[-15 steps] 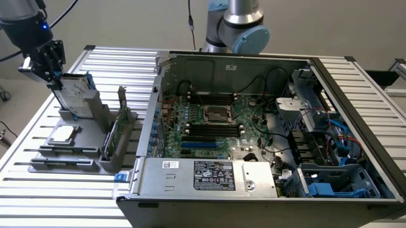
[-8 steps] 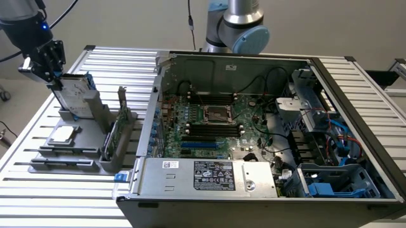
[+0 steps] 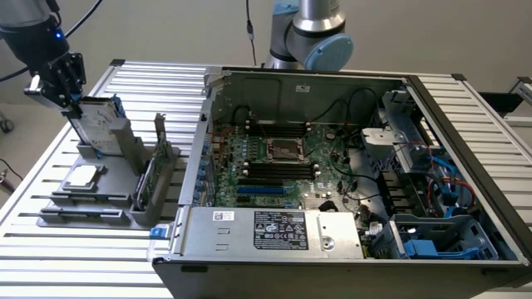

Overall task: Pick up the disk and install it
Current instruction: 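Pick up the disk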

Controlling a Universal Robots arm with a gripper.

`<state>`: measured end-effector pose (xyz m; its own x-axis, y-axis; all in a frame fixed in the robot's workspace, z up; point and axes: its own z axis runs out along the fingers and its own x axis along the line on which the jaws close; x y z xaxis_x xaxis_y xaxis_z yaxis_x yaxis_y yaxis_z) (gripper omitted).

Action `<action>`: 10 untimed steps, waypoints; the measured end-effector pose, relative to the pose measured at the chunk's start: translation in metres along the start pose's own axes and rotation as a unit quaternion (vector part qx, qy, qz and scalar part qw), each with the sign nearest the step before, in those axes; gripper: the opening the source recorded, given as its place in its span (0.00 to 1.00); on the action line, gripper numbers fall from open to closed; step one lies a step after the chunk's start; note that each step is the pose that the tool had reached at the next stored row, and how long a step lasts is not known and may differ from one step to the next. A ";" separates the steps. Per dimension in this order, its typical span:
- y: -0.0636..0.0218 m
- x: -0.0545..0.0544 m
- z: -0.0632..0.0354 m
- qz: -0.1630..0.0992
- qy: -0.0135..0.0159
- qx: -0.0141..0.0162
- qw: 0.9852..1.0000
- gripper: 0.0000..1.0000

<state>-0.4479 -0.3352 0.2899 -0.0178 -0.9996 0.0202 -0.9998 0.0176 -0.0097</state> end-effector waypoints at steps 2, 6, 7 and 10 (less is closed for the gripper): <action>0.0000 0.000 -0.0002 0.000 0.000 0.000 1.000 0.33; -0.0001 0.000 -0.0047 0.000 0.000 0.000 1.000 0.33; -0.0001 0.000 -0.0067 0.000 0.000 0.000 1.000 0.33; -0.0001 0.000 -0.0137 0.000 0.000 0.000 1.000 0.33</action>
<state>-0.4479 -0.3352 0.3036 -0.0178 -0.9996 0.0201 -0.9998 0.0176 -0.0097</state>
